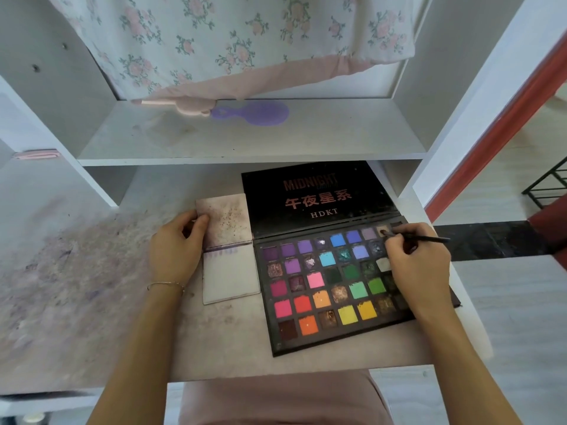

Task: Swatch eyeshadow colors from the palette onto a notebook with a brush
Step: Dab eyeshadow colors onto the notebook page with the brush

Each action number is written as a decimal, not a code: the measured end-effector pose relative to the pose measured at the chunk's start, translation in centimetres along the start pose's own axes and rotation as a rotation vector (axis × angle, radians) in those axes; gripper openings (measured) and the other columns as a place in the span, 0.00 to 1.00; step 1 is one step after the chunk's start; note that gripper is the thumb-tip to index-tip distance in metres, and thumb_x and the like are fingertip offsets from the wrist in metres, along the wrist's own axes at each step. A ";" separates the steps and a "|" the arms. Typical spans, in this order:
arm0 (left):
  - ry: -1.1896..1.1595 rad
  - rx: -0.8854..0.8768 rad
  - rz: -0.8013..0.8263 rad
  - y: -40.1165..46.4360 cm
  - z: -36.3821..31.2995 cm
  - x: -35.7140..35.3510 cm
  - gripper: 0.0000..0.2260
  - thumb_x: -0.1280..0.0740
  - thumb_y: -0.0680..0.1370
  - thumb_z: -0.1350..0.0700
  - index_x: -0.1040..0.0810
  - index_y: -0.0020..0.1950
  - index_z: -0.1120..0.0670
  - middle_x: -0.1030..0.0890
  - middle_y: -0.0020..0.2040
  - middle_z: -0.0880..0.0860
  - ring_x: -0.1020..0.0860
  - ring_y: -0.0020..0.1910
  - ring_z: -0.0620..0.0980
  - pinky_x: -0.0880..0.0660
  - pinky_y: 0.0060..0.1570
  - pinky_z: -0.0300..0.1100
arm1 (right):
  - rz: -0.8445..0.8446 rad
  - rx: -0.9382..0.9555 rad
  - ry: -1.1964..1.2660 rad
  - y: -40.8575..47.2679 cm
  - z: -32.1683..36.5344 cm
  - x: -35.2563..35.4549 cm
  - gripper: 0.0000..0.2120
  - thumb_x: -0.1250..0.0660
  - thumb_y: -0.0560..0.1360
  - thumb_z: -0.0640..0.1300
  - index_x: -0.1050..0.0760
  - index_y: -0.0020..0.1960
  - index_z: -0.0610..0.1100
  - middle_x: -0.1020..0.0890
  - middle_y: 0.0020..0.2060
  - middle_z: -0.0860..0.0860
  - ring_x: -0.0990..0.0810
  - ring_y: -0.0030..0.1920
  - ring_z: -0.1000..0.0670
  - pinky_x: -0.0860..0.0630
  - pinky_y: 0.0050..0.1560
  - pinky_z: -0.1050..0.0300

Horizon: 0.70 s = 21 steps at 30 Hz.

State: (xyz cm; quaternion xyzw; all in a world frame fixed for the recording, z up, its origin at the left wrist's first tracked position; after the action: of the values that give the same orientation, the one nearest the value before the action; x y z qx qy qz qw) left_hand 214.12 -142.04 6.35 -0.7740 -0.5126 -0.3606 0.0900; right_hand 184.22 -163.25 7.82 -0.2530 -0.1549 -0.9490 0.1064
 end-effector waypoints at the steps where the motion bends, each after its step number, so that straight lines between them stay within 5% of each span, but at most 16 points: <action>1: 0.000 -0.001 0.001 0.0 0.0 0.0 0.12 0.37 0.77 0.53 0.20 0.54 0.58 0.18 0.46 0.57 0.25 0.41 0.50 0.30 0.43 0.41 | -0.002 0.002 -0.003 0.0 0.1 0.1 0.06 0.37 0.74 0.36 0.30 0.45 0.46 0.23 0.39 0.48 0.26 0.37 0.58 0.30 0.36 0.67; 13: -0.011 -0.003 0.004 -0.1 0.2 0.0 0.11 0.37 0.77 0.53 0.20 0.54 0.56 0.18 0.45 0.56 0.24 0.41 0.50 0.29 0.43 0.41 | 0.063 0.038 0.103 -1.2 2.2 -1.0 0.08 0.38 0.75 0.37 0.30 0.43 0.49 0.24 0.37 0.57 0.23 0.38 0.62 0.28 0.29 0.74; 15: -0.007 -0.007 0.002 -0.1 0.1 -0.1 0.11 0.37 0.77 0.52 0.20 0.53 0.56 0.17 0.44 0.56 0.24 0.40 0.50 0.30 0.42 0.41 | 0.122 0.031 0.198 -1.7 3.2 -2.1 0.13 0.38 0.75 0.37 0.31 0.41 0.55 0.23 0.37 0.57 0.22 0.39 0.64 0.24 0.30 0.68; 18: -0.012 -0.013 -0.005 -0.2 -0.2 -0.1 0.10 0.36 0.77 0.53 0.20 0.53 0.56 0.18 0.44 0.54 0.25 0.40 0.49 0.30 0.41 0.40 | 0.240 0.010 0.310 -2.7 4.9 -4.6 0.13 0.39 0.75 0.36 0.30 0.40 0.54 0.22 0.35 0.50 0.22 0.36 0.53 0.22 0.33 0.56; 21: -0.011 -0.011 -0.002 -0.2 -0.2 0.0 0.10 0.37 0.77 0.52 0.19 0.51 0.56 0.18 0.42 0.54 0.25 0.38 0.49 0.32 0.38 0.39 | 0.366 0.023 0.388 -3.7 6.6 -7.4 0.11 0.39 0.75 0.36 0.27 0.41 0.52 0.22 0.34 0.42 0.25 0.33 0.44 0.26 0.32 0.57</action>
State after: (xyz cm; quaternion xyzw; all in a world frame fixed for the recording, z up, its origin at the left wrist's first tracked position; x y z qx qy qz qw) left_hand 213.83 -142.06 6.46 -0.7761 -0.5118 -0.3590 0.0826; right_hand 192.40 -156.58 8.62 -0.0889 -0.0939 -0.9430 0.3066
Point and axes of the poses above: each hand's wrist, its own y-axis towards the middle knuckle, its own x-axis out of the back of the hand, z = x × y, the point moved 8 cm from there along y, towards the middle knuckle
